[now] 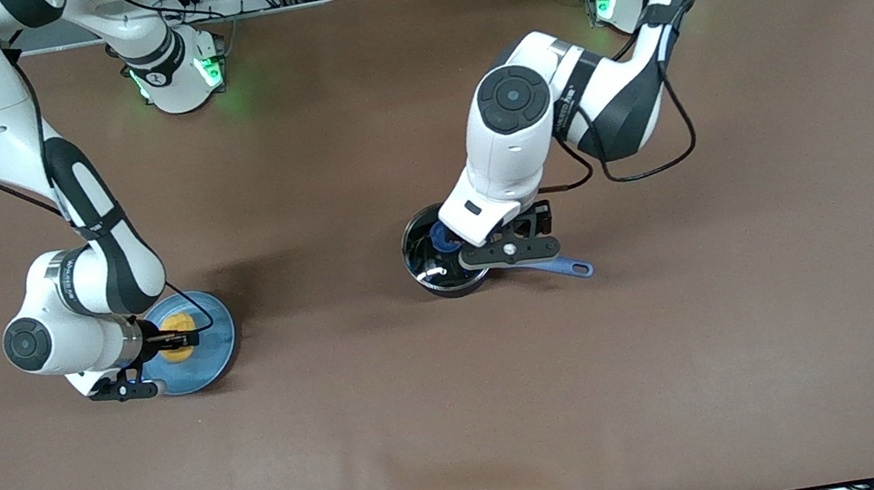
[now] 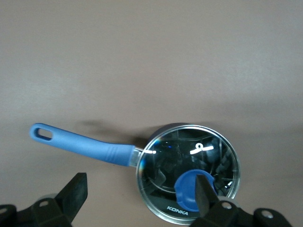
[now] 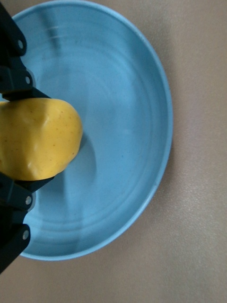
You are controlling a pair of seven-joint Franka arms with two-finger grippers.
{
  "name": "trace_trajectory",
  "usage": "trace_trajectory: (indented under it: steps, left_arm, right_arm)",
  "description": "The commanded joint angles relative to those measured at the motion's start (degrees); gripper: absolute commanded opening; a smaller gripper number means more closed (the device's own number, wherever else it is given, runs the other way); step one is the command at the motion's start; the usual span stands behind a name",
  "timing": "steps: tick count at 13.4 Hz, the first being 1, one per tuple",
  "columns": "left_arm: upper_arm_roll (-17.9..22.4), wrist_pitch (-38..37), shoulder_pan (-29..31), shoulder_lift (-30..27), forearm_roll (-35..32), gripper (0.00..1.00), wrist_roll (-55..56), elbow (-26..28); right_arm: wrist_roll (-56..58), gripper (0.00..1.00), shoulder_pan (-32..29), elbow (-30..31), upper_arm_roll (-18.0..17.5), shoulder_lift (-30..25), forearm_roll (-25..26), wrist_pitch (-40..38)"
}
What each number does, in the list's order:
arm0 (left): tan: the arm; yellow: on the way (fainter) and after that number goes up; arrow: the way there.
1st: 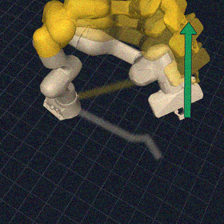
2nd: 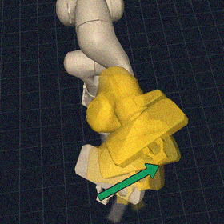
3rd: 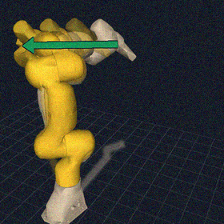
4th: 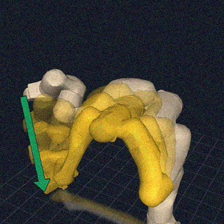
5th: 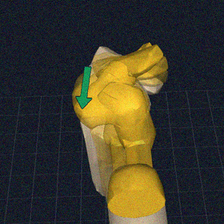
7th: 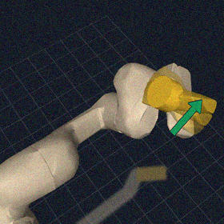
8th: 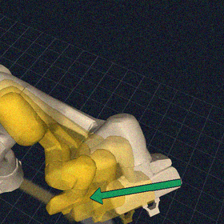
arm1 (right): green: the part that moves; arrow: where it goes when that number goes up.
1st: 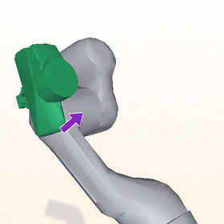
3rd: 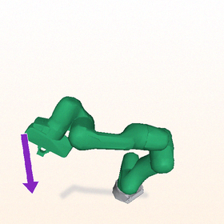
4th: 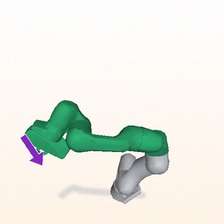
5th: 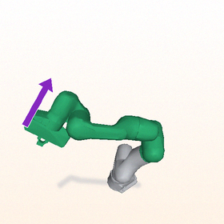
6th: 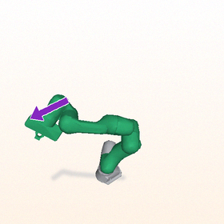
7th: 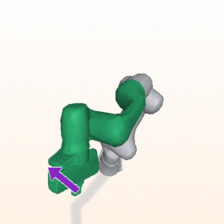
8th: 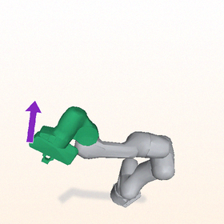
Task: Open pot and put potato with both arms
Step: 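Grasp the potato with the right gripper while the left gripper grasps the knob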
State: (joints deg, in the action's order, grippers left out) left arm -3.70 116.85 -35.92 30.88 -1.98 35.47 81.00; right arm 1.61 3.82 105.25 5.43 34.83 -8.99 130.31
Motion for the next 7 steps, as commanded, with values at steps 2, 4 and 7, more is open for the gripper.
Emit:
trace_trajectory:
  steps: [2, 4, 7]
  left_arm:
    - [0.36, 2.68, -2.74, 3.3, 0.84, 1.0, 0.91, -1.81]
    - [0.36, 3.21, -4.41, 4.36, 0.84, 1.0, 4.41, -1.81]
    - [0.45, 4.09, -6.0, 6.03, 0.75, 1.0, 5.39, -1.89]
  right_arm:
    - [2.42, 0.11, 0.04, -0.48, -0.42, -4.31, -1.2, -3.73]
    - [1.9, 0.11, 1.27, -0.57, -0.86, -6.87, -1.2, -6.2]
    - [0.24, 0.11, 3.2, -0.57, -0.86, -9.07, -1.29, -6.65]
